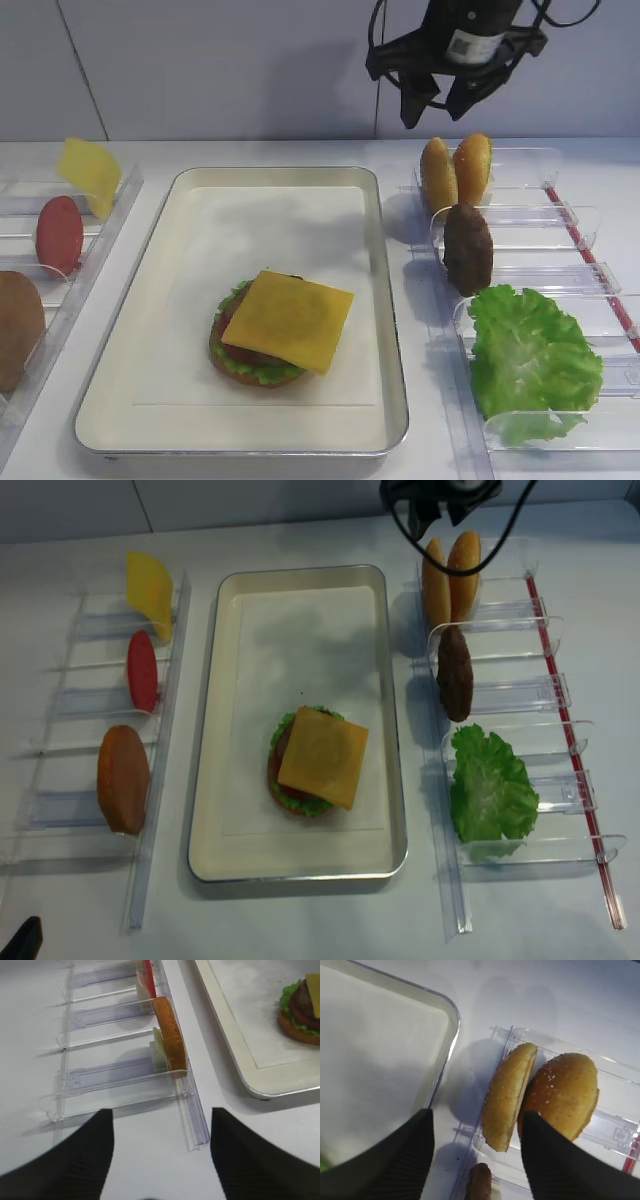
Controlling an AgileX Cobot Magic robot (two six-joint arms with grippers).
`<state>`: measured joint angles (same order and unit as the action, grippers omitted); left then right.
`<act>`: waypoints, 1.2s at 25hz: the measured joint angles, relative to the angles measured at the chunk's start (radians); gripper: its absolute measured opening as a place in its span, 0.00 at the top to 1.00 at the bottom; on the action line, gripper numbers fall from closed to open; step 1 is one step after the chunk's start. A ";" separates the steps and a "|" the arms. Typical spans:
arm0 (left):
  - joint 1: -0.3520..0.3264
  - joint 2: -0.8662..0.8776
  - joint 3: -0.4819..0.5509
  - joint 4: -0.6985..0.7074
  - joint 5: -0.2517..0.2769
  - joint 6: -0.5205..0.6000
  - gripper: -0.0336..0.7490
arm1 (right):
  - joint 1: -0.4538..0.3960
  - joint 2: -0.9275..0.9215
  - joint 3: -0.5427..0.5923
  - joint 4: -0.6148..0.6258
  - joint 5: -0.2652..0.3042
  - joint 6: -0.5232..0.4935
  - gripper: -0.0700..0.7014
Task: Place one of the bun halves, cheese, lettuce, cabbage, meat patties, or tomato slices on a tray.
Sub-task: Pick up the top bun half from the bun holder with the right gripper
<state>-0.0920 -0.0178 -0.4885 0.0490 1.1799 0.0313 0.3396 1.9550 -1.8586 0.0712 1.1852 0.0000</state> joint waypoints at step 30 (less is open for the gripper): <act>0.000 0.000 0.000 0.000 0.000 0.000 0.43 | 0.000 0.166 -0.021 -0.085 -0.061 0.111 0.57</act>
<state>-0.0920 -0.0178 -0.4885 0.0490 1.1799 0.0313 0.3396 2.1208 -1.8793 -0.0135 1.1241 0.1105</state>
